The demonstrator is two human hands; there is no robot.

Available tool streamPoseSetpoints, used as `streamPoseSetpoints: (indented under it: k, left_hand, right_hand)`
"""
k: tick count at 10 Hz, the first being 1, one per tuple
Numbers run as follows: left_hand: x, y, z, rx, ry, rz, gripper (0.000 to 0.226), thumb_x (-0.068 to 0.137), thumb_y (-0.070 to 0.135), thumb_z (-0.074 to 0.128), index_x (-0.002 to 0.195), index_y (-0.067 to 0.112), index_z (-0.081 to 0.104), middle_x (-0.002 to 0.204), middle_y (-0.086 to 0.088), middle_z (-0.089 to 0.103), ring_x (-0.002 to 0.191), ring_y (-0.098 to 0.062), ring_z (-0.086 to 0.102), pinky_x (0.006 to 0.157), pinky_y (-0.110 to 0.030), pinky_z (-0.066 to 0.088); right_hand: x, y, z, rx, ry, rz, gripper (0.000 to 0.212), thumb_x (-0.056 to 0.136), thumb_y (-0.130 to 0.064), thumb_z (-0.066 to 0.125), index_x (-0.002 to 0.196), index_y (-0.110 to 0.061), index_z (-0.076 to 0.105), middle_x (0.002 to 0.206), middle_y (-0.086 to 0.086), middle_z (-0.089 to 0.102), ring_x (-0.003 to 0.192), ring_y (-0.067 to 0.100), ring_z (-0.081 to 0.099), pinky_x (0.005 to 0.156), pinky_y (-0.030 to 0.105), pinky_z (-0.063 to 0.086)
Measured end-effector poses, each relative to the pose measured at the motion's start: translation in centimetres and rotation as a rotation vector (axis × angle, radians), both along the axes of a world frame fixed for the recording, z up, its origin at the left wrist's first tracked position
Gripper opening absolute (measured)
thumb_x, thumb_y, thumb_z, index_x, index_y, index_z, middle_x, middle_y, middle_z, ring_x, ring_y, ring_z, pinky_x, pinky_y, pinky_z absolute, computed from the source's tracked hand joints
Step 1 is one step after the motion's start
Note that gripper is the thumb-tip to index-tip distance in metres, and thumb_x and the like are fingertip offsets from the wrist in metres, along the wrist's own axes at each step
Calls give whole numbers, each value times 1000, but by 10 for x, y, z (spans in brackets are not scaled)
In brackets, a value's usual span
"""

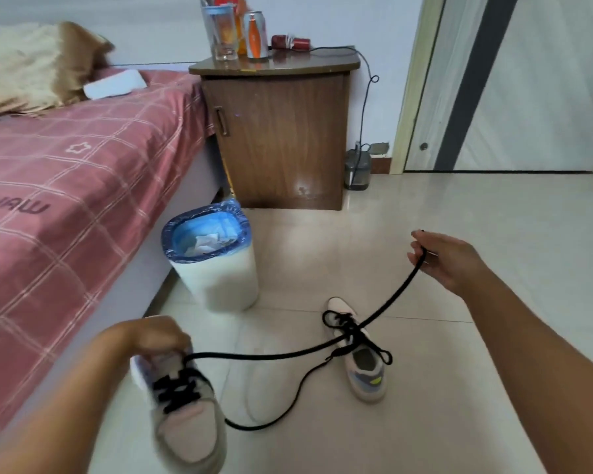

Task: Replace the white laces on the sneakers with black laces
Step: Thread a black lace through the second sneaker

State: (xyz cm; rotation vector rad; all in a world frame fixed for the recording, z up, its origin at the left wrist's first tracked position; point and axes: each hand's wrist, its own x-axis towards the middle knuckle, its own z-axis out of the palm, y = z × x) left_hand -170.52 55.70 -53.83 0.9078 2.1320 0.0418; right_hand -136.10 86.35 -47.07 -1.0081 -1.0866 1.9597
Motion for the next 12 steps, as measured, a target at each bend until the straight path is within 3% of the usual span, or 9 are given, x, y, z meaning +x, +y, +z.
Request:
streamPoseSetpoints:
  k: [1,2,3,4,5,7,9,10,12]
  left_hand:
    - [82,-1,96,44,-58,-26,23,81,31,57,62,20,66,63,5,57,60,-13,51,56,-22,45]
    - [90,0,108,181,-83,59,40,84,14,51,46,22,62,51,9,50,51,-10,44,51,-23,37]
    - [96,7,116,234,-94,137,43,80,13,51,40,25,61,44,10,48,49,-10,43,50,-22,36]
    - [103,14,130,346,-200,143,24,73,18,53,57,22,71,59,3,56,55,-13,49,56,-23,41]
    - [101,16,132,375,-224,106,22,64,27,55,69,13,72,70,-5,56,66,-18,48,64,-30,40]
    - [103,23,135,366,-226,144,40,58,27,55,79,-6,64,69,-11,49,65,-23,42,57,-27,34]
    - [107,27,133,322,-171,147,20,60,31,52,58,11,51,54,-3,42,45,-16,36,47,-21,27]
    - [110,30,130,311,-142,184,25,77,25,52,56,13,47,49,0,41,38,-12,36,44,-16,28]
    - [115,33,129,319,-141,204,22,84,18,48,66,7,55,58,-6,47,47,-18,42,52,-22,34]
  right_hand:
    - [-25,-30,14,164,-220,279,17,91,-2,55,102,9,61,74,11,52,64,16,52,78,31,58]
    - [-56,-91,37,421,-388,669,19,89,5,56,106,9,64,83,17,61,67,16,59,71,21,57]
    - [-72,-129,55,642,-420,835,19,81,5,66,100,3,69,88,16,69,67,7,64,65,9,50]
    - [-85,-162,74,814,-388,888,14,70,-5,79,82,-11,74,102,4,67,75,-7,62,73,4,46]
    - [-88,-171,77,930,-412,882,16,67,-11,82,69,-22,72,104,-2,61,76,-9,60,80,10,47]
    - [-93,-183,71,1160,-529,875,6,71,-18,80,71,-20,74,80,1,70,70,8,61,72,25,47]
    - [-97,-187,64,1231,-564,921,7,71,-21,79,75,-18,74,85,-1,68,82,12,61,80,32,49]
    - [-98,-187,64,1253,-635,958,7,73,-23,79,76,-19,74,86,-2,68,83,13,60,79,31,48]
    - [-101,-183,66,1265,-721,1006,9,73,-22,79,77,-15,74,76,-2,65,75,14,59,68,26,45]
